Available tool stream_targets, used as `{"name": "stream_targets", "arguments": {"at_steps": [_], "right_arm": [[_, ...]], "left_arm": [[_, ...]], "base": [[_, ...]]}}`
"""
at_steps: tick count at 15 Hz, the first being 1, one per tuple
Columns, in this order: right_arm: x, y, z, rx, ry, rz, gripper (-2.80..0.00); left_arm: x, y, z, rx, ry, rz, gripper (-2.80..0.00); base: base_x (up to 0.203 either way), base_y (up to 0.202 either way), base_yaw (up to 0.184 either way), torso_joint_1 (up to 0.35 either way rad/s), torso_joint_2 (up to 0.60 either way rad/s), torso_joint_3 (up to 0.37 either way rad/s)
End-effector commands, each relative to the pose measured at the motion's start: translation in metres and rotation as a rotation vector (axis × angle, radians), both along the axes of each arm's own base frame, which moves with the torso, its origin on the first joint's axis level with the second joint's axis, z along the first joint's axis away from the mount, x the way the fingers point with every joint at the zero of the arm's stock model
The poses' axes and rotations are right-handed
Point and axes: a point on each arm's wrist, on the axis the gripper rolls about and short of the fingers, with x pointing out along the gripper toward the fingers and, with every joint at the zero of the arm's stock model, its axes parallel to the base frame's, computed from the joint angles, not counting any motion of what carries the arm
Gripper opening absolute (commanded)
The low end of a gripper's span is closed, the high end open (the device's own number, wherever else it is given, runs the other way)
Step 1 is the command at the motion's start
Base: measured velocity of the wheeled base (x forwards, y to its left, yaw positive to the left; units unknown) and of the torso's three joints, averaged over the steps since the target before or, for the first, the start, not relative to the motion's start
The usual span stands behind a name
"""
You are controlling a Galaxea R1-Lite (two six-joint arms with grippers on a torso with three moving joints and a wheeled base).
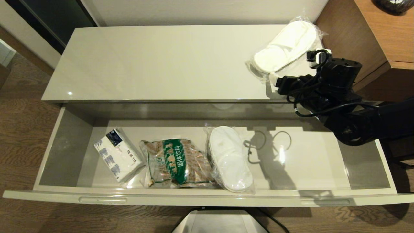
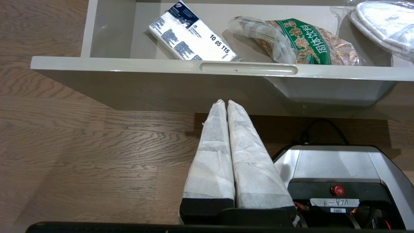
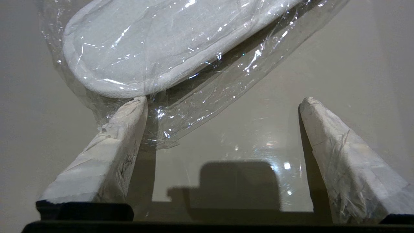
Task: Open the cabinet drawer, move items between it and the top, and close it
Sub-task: Pick up the disposable slippers on the table
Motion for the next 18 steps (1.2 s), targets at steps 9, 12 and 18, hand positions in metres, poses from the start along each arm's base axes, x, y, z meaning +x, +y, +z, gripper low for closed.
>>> {"name": "stream_targets", "arguments": {"at_steps": [9, 12, 18], "right_arm": [[-0.075, -0.056, 0.105, 0.034, -0.098, -0.079, 0.00], [-0.073, -0.042, 0.104, 0.056, -0.089, -0.041, 0.00], [-0.041, 0.003, 0.064, 0.079, -0.066, 0.102, 0.00]], "left_arm": [[0.000, 0.000, 0.000, 0.000, 0.000, 0.001, -2.80], [0.000, 0.000, 0.000, 0.000, 0.000, 0.001, -2.80], [0.000, 0.000, 0.000, 0.000, 0.001, 0.001, -2.80]], "base": [[0.000, 0.000, 0.000, 0.000, 0.00, 0.000], [0.000, 0.000, 0.000, 0.000, 0.00, 0.000], [0.000, 0.000, 0.000, 0.000, 0.00, 0.000]]}}
